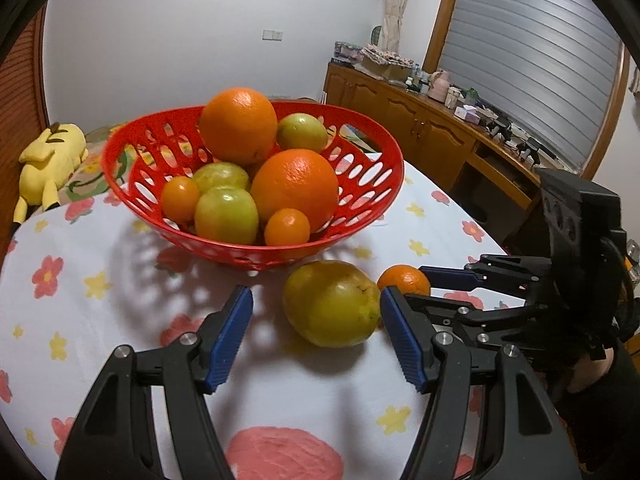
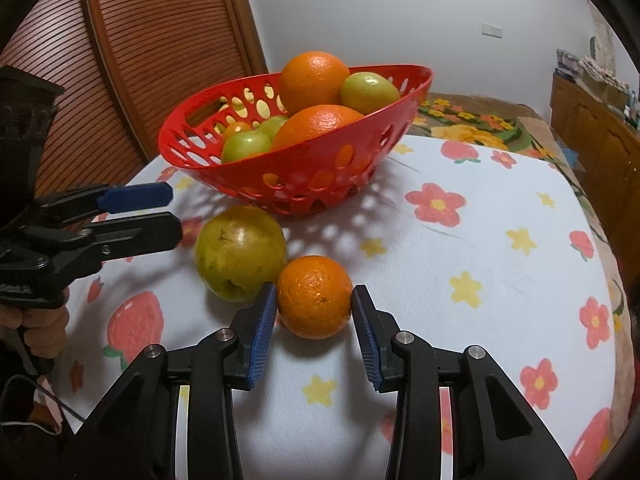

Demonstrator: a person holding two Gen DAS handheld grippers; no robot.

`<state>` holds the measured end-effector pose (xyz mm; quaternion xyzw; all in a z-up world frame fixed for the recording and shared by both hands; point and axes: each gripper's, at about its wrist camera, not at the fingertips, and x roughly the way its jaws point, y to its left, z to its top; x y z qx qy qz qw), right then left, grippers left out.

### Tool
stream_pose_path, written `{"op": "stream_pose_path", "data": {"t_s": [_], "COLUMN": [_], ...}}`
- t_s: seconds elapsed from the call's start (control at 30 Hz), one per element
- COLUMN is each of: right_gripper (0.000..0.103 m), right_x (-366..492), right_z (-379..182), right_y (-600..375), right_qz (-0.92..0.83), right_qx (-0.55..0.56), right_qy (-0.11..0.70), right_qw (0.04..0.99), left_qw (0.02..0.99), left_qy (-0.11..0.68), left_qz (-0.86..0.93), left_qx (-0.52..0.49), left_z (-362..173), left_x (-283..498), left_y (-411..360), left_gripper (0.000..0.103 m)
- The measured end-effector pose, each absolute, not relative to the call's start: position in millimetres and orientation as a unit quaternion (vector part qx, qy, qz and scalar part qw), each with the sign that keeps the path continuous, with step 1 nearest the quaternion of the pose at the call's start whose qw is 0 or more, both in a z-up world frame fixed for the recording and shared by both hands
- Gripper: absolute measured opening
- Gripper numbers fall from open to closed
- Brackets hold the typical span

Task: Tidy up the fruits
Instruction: 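Move the left tool to the yellow pomelo while the right tool approaches the tangerine, then close the left tool on the yellow pomelo while the right tool grasps the tangerine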

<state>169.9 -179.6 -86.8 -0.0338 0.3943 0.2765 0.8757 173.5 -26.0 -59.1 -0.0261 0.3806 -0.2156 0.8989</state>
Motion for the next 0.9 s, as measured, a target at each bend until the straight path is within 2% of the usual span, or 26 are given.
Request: {"op": "stream_pose_path", "data": {"t_s": [0.9], "right_gripper": [0.041], "right_x": [146.9], "right_z": [-90.6], "right_y": [-206.0], "right_qz": [0.258], "right_qx": [-0.02], "right_qy": [0.389], "right_qw": [0.884], "left_qw": [0.88], "left_qy": [0.423], "left_qz": [-0.217], "left_qx": [0.003], "left_z": [-77.1], "left_x": [195.2], "left_y": [-62.0], "left_gripper": [0.066]}}
